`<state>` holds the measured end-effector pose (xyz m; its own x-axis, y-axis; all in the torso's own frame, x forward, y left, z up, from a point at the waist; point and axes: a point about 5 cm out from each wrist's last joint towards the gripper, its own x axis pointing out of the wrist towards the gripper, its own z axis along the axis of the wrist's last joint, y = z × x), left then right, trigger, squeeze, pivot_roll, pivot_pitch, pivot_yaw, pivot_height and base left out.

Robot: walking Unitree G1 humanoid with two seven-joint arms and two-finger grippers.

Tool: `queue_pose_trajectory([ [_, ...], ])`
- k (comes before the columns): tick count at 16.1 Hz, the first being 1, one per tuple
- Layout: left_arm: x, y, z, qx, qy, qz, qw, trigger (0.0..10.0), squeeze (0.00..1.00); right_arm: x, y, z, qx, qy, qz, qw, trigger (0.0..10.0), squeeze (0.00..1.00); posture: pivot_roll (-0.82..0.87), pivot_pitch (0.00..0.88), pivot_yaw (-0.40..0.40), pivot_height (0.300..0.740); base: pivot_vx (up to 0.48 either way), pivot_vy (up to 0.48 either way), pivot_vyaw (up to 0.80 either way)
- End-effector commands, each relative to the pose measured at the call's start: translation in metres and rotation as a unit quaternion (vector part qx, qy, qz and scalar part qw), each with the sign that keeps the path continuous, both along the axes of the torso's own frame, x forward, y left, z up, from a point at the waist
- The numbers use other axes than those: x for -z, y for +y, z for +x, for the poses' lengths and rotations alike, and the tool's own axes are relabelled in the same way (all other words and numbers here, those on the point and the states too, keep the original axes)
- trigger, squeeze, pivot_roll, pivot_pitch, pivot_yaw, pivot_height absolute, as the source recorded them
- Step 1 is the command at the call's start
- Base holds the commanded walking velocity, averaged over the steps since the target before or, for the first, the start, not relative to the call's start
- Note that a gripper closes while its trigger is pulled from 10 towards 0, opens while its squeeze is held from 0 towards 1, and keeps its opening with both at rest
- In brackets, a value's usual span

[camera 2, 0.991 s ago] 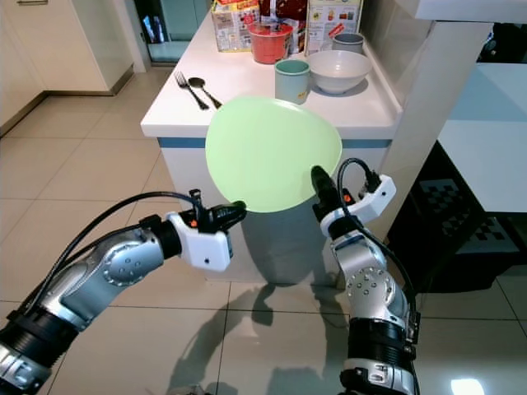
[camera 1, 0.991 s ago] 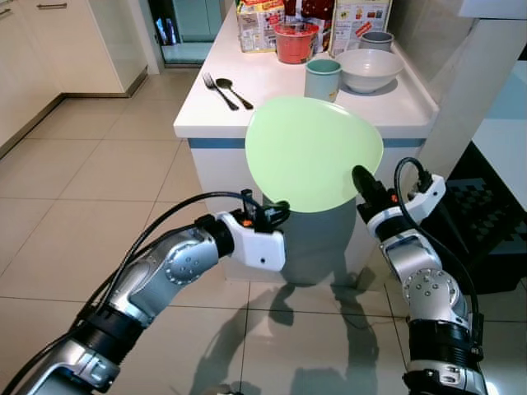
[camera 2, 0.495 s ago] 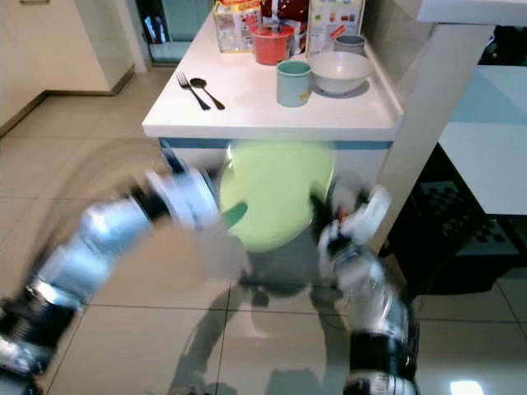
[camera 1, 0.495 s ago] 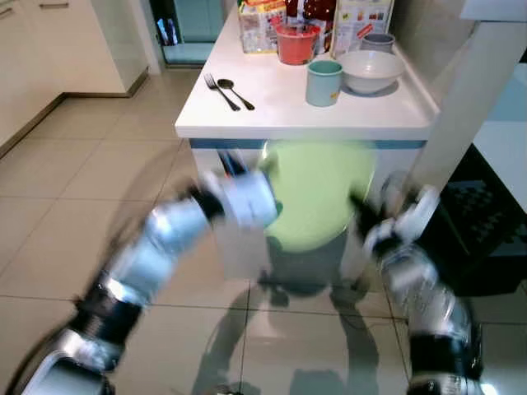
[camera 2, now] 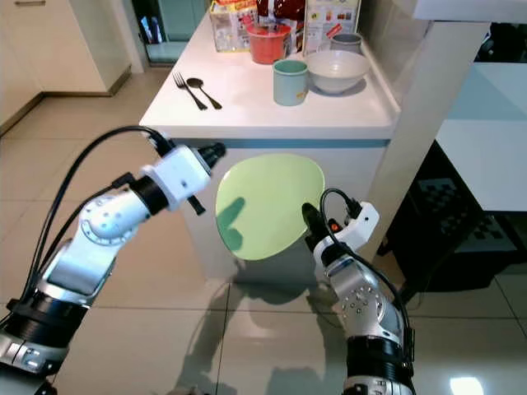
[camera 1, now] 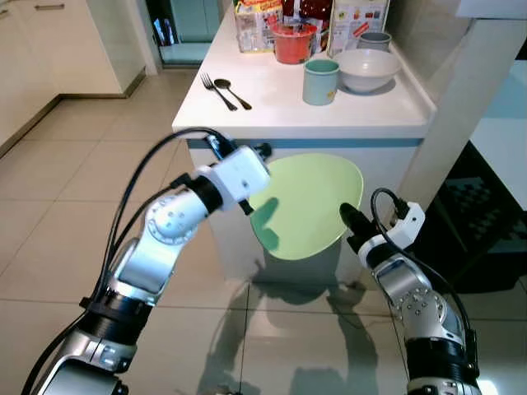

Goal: Setting the table

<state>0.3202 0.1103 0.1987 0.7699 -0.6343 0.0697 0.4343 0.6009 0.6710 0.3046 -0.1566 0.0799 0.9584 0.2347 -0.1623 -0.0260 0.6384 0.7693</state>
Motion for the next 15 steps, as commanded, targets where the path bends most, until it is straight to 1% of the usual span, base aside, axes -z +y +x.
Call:
queue_pose_trajectory([
  [1,0.009,0.019,0.008,-0.040,0.054,-0.032,0.997,10.0,0.00,-0.023,0.001,0.007,-0.001,-0.047,0.017,0.999,0.0,0.00,0.08,0.000,0.036,0.740,0.000,0.000,0.00],
  [2,0.021,0.032,0.013,-0.071,0.098,-0.059,0.991,10.0,0.00,-0.031,-0.001,0.008,0.002,-0.058,0.024,0.998,0.0,0.00,0.08,0.000,0.037,0.740,0.000,0.000,0.00],
  [3,0.030,0.043,0.017,-0.097,0.128,-0.083,0.984,10.0,0.00,-0.035,-0.003,0.009,0.005,-0.065,0.029,0.997,0.0,0.00,0.08,0.000,0.037,0.740,0.000,0.000,0.00],
  [4,0.034,0.049,0.018,-0.109,0.142,-0.094,0.979,10.0,0.00,-0.038,-0.003,0.009,0.007,-0.068,0.033,0.997,0.0,0.00,0.08,0.000,0.037,0.740,0.000,0.000,0.00],
  [5,0.045,0.061,0.020,-0.136,0.172,-0.110,0.969,10.0,0.00,-0.044,-0.005,0.012,0.018,-0.072,0.056,0.996,0.0,0.00,0.08,0.000,0.037,0.740,0.000,0.000,0.00],
  [6,0.051,0.069,0.022,-0.159,0.189,-0.123,0.961,10.0,0.00,-0.049,-0.006,0.015,0.027,-0.073,0.073,0.994,10.0,0.00,0.08,0.000,0.037,0.740,0.000,0.000,0.00],
  [8,0.056,0.077,0.023,-0.182,0.204,-0.141,0.951,10.0,0.00,-0.053,-0.007,0.018,0.042,-0.074,0.104,0.991,10.0,0.00,0.08,0.000,0.035,0.740,0.000,0.000,0.00],
  [9,0.061,0.081,0.024,-0.197,0.220,-0.153,0.943,10.0,0.00,-0.048,-0.007,0.021,0.066,-0.047,0.117,0.990,10.0,0.00,0.08,0.000,0.035,0.740,0.000,0.000,0.00],
  [10,0.063,0.081,0.024,-0.200,0.221,-0.155,0.942,10.0,0.00,-0.042,-0.004,0.021,0.057,-0.039,0.056,0.996,10.0,0.00,0.08,0.000,0.033,0.740,0.000,0.000,0.00],
  [11,0.064,0.082,0.025,-0.205,0.220,-0.152,0.941,10.0,0.00,-0.035,-0.003,0.021,0.046,-0.024,-0.006,0.999,10.0,0.00,0.08,0.000,0.032,0.740,0.000,0.000,0.00],
  [12,0.065,0.082,0.025,-0.207,0.221,-0.153,0.941,10.0,0.00,-0.030,-0.003,0.022,0.032,-0.020,-0.131,0.991,10.0,0.00,0.08,0.000,0.031,0.740,0.000,0.000,0.00],
  [13,0.065,0.082,0.025,-0.208,0.221,-0.152,0.941,10.0,0.00,-0.030,-0.003,0.022,0.029,-0.023,-0.142,0.989,10.0,0.00,0.08,0.000,0.031,0.740,0.000,0.000,0.00],
  [14,0.065,0.082,0.026,-0.210,0.220,-0.153,0.940,10.0,0.00,-0.031,-0.004,0.023,0.022,-0.034,-0.199,0.979,10.0,0.00,0.08,0.000,0.032,0.740,0.000,0.000,0.00],
  [15,0.066,0.082,0.026,-0.212,0.220,-0.153,0.940,10.0,0.00,-0.030,-0.004,0.023,0.017,-0.039,-0.223,0.974,10.0,0.00,0.08,0.000,0.031,0.740,0.000,0.000,0.00],
])
